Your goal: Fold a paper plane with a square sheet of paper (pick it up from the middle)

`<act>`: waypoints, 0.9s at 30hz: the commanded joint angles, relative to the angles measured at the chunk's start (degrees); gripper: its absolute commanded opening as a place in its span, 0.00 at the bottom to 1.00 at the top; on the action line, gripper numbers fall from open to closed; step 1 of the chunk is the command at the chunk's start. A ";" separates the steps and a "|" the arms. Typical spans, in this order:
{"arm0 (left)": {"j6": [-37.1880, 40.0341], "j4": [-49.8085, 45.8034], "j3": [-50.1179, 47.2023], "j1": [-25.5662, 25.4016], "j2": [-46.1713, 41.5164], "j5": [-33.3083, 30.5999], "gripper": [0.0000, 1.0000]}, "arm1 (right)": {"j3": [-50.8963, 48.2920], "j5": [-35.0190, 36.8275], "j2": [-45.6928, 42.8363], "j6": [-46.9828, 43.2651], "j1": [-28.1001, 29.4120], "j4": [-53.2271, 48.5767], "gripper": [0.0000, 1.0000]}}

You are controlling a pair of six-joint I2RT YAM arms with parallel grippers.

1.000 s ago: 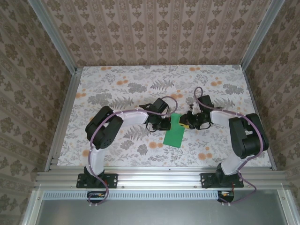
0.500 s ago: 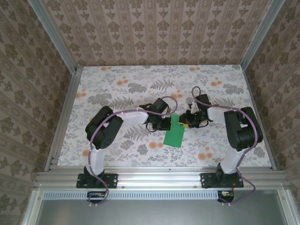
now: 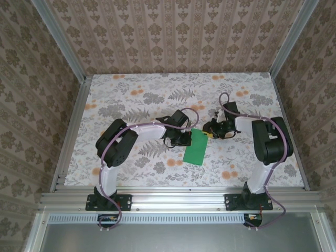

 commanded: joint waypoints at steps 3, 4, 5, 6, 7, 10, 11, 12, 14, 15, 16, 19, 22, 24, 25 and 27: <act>1.45 -6.16 -1.12 -0.47 1.81 -1.72 0.00 | -0.95 1.23 1.60 0.17 -0.84 0.14 0.28; 1.46 -6.16 -1.14 -0.47 1.80 -1.72 0.00 | -0.48 1.08 1.39 -0.09 -0.94 -0.46 0.28; 1.54 -6.16 -1.24 -0.49 1.92 -1.72 0.00 | 0.09 0.66 1.02 -0.33 -0.95 -1.26 0.28; 1.54 -6.15 -1.26 -0.47 1.93 -1.72 0.00 | 0.59 0.23 0.49 -0.59 -0.95 -1.79 0.28; 1.54 -6.17 -1.35 -0.47 1.93 -1.72 0.00 | 0.97 -0.13 -0.43 -0.69 -0.95 -2.29 0.28; 1.51 -6.13 -1.48 -0.49 1.73 -1.73 0.00 | 2.02 -1.72 -3.08 -1.00 -0.95 -3.20 0.29; 1.37 -5.98 -1.58 -0.49 1.72 -1.63 0.00 | 2.32 -2.18 -3.38 -0.96 -0.95 -3.35 0.29; 1.33 -5.82 -1.50 -0.52 1.72 -1.59 0.00 | 2.62 -2.55 -3.26 -1.04 -0.95 -3.46 0.29; 1.26 -5.66 -1.50 -0.56 1.76 -1.46 0.00 | 2.96 -2.55 -2.48 -1.32 -0.94 -3.66 0.29; 1.28 -5.74 -1.50 -0.56 1.75 -1.40 0.00 | 3.06 -2.17 -1.80 -1.43 -0.95 -3.74 0.29; 1.37 -5.73 -1.50 -0.56 1.76 -1.44 0.00 | 3.09 -1.79 -0.96 -1.53 -0.96 -4.01 0.28; 1.37 -5.88 -1.50 -0.49 1.59 -1.46 0.00 | 2.42 -0.65 1.25 -1.61 -0.95 -3.39 0.28; 1.37 -5.99 -1.32 -0.55 1.71 -1.41 0.00 | 1.84 0.05 2.95 -1.87 -0.95 -3.45 0.28; 1.37 -6.05 -1.23 -0.52 1.68 -1.53 0.00 | 1.94 0.97 3.49 -2.77 -1.11 -4.54 0.28; 1.36 -6.10 -1.32 -0.48 1.62 -1.62 0.00 | 2.28 1.21 3.68 -3.36 -1.36 -5.70 0.28; 1.23 -6.02 -1.57 -0.57 1.56 -1.73 0.00 | 2.86 0.44 3.00 -4.01 -1.87 -7.13 0.28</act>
